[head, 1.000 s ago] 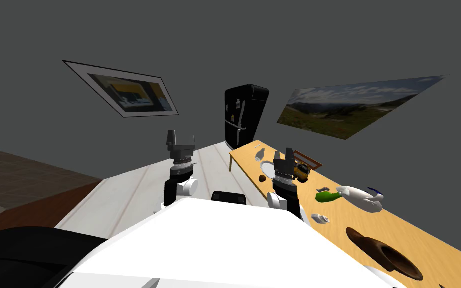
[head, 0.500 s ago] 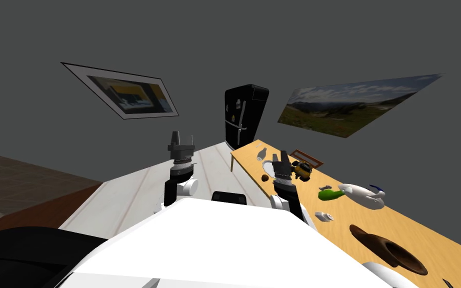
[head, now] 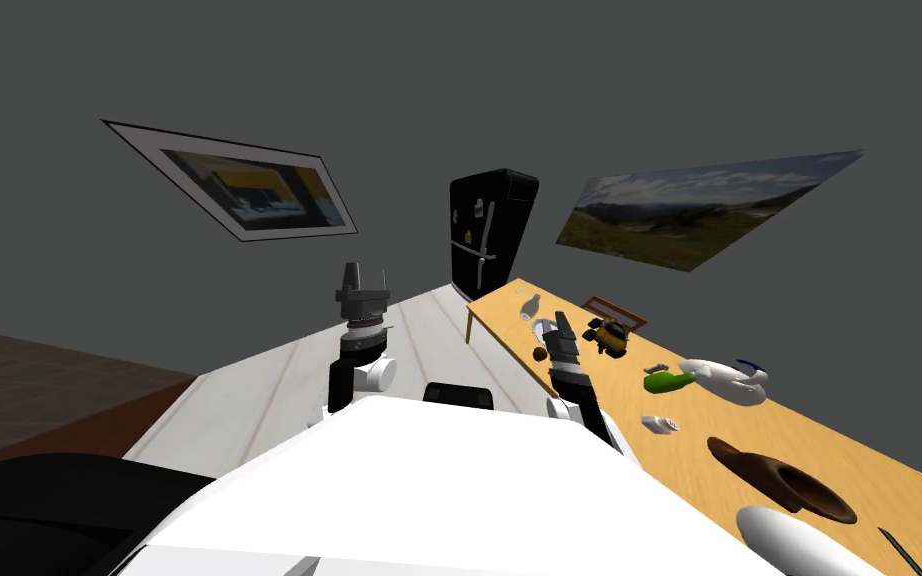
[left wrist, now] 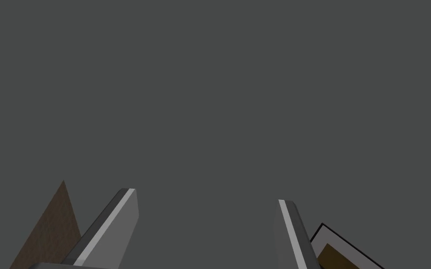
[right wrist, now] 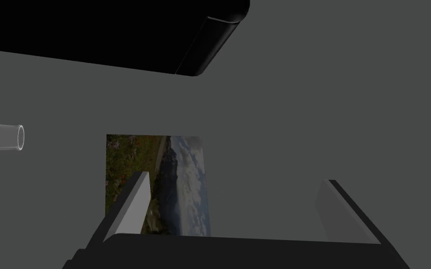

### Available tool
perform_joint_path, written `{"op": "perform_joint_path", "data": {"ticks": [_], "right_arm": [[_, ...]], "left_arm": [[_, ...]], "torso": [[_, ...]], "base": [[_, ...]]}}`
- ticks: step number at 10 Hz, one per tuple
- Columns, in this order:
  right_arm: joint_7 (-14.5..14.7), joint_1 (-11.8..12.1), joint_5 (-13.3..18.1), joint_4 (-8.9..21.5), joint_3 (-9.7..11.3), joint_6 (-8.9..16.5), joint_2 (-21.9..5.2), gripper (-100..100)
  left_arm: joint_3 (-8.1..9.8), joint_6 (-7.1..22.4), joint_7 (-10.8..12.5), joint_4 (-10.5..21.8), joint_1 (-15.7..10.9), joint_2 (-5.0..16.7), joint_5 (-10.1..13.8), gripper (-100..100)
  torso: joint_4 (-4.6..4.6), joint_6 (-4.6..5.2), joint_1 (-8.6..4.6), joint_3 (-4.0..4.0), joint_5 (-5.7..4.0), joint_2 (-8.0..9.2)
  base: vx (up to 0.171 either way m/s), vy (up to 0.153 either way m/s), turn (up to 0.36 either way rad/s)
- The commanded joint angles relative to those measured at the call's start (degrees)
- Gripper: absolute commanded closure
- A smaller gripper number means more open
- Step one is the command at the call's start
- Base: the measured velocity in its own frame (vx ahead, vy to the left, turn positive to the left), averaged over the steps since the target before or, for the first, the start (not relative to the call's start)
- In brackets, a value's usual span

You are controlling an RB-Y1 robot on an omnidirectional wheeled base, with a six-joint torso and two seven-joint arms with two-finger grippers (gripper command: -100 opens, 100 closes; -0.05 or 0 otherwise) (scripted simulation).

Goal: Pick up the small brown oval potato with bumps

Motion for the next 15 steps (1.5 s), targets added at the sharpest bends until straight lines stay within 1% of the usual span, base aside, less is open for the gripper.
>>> {"op": "perform_joint_path", "data": {"ticks": [1, 3, 4, 6, 7, 8, 9, 10, 11, 12, 13, 14, 15], "right_arm": [[-2.09, 0.01, -1.46, 2.86, -0.79, 2.26, -1.05, -100], [-5.04, -0.25, -3.48, 6.80, -2.02, 5.27, -2.00, -100], [-5.04, -0.25, -3.48, 7.69, -2.02, 5.42, -2.00, -100], [-8.45, -0.68, -5.68, 11.75, -3.50, 8.84, -2.76, -100], [-8.51, -0.68, -5.68, 12.56, -3.50, 9.24, -2.76, -100], [-10.42, -0.97, -6.84, 15.12, -4.31, 10.63, -3.11, -100], [-10.42, -0.97, -6.84, 15.12, -4.31, 11.39, -3.11, -100], [-12.45, -1.30, -8.04, 17.73, -5.18, 13.52, -3.46, -100], [-14.25, -1.68, -9.26, 19.18, -6.10, 15.28, -3.81, -100], [-14.59, -1.68, -9.26, 20.40, -6.10, 16.16, -3.81, -100], [-16.84, -2.12, -10.51, 22.55, -7.06, 17.99, -4.17, -100], [-16.84, -2.12, -10.51, 23.11, -7.06, 18.77, -4.17, -100], [-19.20, -2.60, -11.77, 25.34, -8.06, 20.42, -4.54, -100]], "left_arm": [[0.00, 0.00, 0.00, 0.00, 0.00, 0.00, 0.00, 0], [0.00, 0.00, 0.00, 0.00, 0.00, 0.00, 0.00, 0], [0.00, 0.00, 0.00, 0.00, 0.00, 0.00, 0.00, 0], [0.01, 0.00, 0.00, 0.00, 0.00, 0.01, 0.00, 0], [0.00, 0.00, 0.00, 0.00, 0.01, 0.00, 0.00, 0], [0.01, 0.00, 0.00, 0.00, 0.00, 0.01, 0.00, 0], [0.01, 0.00, 0.00, 0.00, 0.00, 0.01, 0.00, 0], [0.01, 0.00, 0.00, 0.00, 0.00, 0.01, 0.00, 0], [0.01, 0.00, 0.00, 0.00, 0.00, 0.01, 0.00, 0], [0.01, 0.00, 0.00, 0.00, 0.01, 0.00, 0.00, 0], [0.00, 0.00, 0.00, 0.00, 0.00, 0.01, 0.00, 0], [0.01, 0.00, 0.00, 0.00, 0.00, 0.01, 0.00, 0], [0.01, 0.00, 0.00, 0.00, 0.00, 0.01, 0.00, 0]], "torso": [[0.00, 0.00, 0.00, 0.00, 0.00, 0.00], [-0.01, 0.01, 0.10, -0.01, 0.02, -0.03], [-0.01, 0.00, 0.15, -0.02, 0.04, -0.03], [-0.02, 0.01, -0.22, -0.05, -0.04, -0.09], [-0.03, 0.01, -0.10, -0.07, -0.02, -0.12], [-0.02, -0.01, -0.24, -0.06, -0.03, -0.11], [-0.01, 0.00, -0.22, -0.04, -0.04, -0.06], [0.00, -0.01, -0.31, -0.02, -0.05, -0.03], [-0.02, 0.01, -0.31, -0.05, -0.06, -0.09], [-0.03, 0.00, -0.12, -0.09, -0.03, -0.15], [-0.03, -0.01, -0.20, -0.07, -0.02, -0.12], [-0.02, 0.00, -0.24, -0.07, -0.04, -0.12], [-0.03, -0.01, -0.35, -0.08, -0.05, -0.14]], "base": [[-0.010, 0.189, -0.074], [0.006, 0.224, -0.095], [0.002, 0.144, -0.035], [0.024, 0.144, -0.077], [0.015, 0.124, -0.050], [-0.002, 0.130, -0.058], [-0.011, 0.106, -0.039], [0.019, 0.107, -0.061], [0.034, 0.170, -0.131], [0.016, 0.138, -0.040], [0.018, 0.125, -0.041], [0.022, 0.096, -0.048], [0.034, 0.104, -0.070]]}}
